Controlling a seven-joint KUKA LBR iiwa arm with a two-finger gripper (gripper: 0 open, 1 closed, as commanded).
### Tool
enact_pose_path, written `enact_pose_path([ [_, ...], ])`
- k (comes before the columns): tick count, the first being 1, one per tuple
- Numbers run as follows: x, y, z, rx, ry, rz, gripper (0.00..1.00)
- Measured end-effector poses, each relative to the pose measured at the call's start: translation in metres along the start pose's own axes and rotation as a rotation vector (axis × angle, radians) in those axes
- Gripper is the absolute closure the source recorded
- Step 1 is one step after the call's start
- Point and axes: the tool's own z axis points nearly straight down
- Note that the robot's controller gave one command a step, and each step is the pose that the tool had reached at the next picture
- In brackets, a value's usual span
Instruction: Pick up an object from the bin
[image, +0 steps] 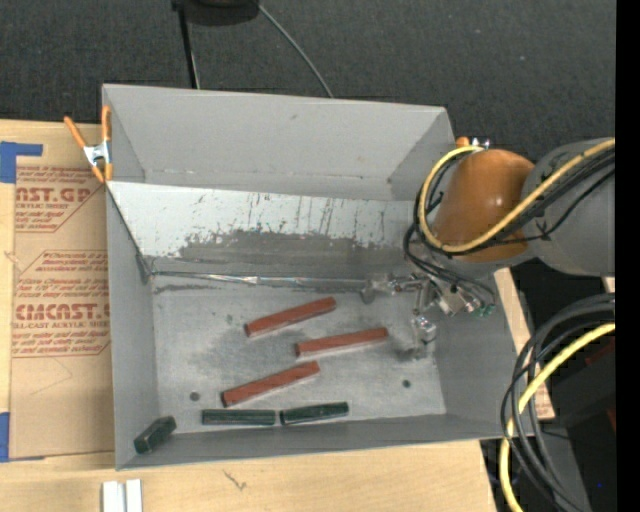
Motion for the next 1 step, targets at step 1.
enact_pose_path([
  [1,0.0067,0.0034,0.0015,0.001,-0.001,-0.094,0.0],
])
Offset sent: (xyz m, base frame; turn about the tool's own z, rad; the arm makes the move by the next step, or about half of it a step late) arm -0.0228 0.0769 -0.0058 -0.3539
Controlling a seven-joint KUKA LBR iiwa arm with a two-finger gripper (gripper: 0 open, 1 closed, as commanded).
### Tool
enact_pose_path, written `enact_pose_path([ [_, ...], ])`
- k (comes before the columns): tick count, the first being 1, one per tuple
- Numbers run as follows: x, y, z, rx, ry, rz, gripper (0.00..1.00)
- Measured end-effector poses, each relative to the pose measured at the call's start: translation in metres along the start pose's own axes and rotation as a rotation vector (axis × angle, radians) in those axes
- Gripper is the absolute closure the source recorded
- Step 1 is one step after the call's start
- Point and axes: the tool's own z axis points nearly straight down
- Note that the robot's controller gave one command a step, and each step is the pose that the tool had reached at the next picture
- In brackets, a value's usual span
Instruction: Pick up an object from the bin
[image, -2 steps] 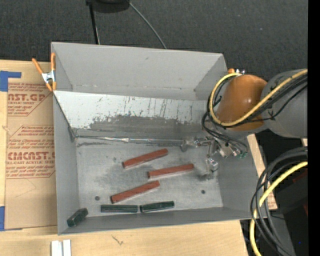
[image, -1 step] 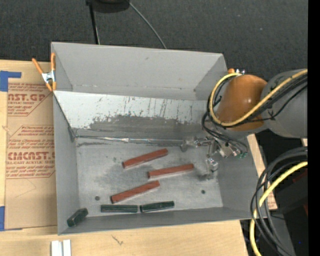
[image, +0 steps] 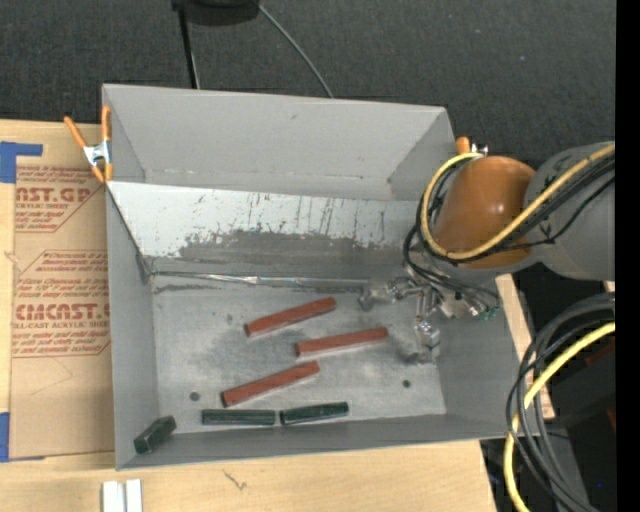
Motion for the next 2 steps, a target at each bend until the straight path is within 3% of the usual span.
enact_pose_path([
  [1,-0.0285,0.075,0.0046,-0.003,0.0,-0.26,1.0],
  [2,-0.0285,0.075,0.0046,-0.003,0.0,-0.26,1.0],
])
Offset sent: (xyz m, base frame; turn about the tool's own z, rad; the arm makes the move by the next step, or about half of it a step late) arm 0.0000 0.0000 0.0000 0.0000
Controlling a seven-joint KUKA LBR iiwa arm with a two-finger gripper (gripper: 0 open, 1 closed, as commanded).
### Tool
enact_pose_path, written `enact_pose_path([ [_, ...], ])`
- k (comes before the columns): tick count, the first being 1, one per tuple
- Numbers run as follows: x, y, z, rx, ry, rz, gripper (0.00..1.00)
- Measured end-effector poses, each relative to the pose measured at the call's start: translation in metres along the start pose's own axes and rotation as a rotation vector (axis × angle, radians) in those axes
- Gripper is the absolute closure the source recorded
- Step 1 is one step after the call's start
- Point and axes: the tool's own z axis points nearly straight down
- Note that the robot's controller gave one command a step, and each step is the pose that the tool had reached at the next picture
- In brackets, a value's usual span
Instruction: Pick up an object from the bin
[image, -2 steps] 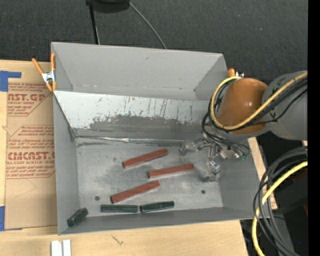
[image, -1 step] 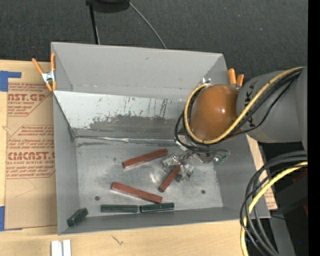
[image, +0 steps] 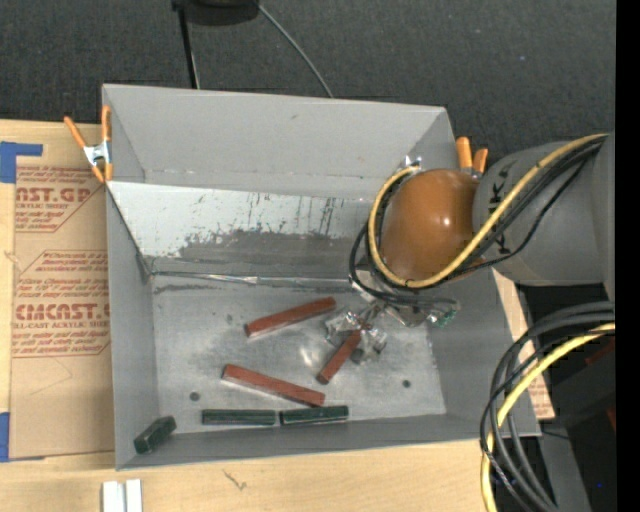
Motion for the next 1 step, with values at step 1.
enact_pose_path([
  [1,-0.0063,0.0313,-0.1745,0.005,-0.004,0.049,1.0],
])
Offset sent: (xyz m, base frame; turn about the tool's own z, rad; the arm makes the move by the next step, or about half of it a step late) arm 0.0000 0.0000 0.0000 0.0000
